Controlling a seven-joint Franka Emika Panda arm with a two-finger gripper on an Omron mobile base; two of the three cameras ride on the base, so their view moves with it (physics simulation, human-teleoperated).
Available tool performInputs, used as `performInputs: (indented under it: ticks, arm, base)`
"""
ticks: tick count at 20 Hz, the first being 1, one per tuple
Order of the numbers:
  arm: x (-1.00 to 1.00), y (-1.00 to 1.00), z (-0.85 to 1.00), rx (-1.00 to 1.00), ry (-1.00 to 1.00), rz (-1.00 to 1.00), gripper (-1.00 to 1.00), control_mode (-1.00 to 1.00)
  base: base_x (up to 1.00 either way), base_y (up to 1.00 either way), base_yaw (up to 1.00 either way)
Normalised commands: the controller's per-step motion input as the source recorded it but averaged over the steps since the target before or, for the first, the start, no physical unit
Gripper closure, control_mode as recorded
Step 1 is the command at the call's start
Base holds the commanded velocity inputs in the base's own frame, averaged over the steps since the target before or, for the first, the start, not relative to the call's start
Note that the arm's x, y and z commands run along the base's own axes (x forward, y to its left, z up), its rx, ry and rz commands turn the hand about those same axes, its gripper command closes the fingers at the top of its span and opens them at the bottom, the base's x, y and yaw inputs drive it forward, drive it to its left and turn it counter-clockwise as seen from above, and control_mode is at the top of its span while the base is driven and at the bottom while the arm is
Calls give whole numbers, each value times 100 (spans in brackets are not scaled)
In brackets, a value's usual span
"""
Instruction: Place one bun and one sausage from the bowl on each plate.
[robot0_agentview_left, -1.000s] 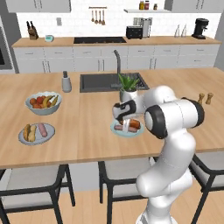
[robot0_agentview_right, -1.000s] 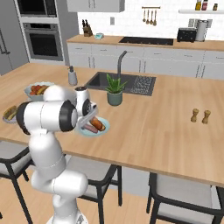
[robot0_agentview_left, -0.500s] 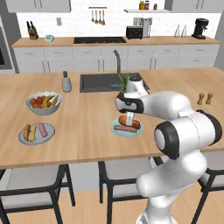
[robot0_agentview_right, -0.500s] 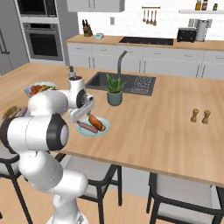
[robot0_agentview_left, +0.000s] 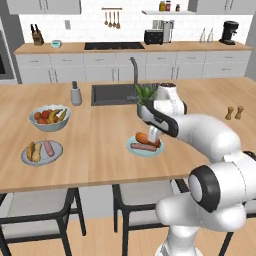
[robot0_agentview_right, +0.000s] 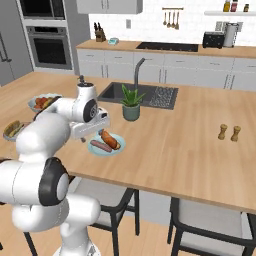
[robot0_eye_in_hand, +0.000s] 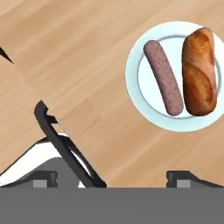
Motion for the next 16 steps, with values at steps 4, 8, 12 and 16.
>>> performInputs:
  ticks: [4, 8, 12, 16]
  arm:
    - [-40, -43, 0, -12, 20, -47, -100, -100]
    - [-32, -45, 14, -8, 7, -20, -100, -100]
    - [-37, -23, 68, 7, 0, -2, -100, -100]
    - [-36, -29, 79, 10, 0, -12, -100, -100]
  base:
    - [0, 0, 0]
    - [0, 0, 0]
    - [0, 0, 0]
    - [0, 0, 0]
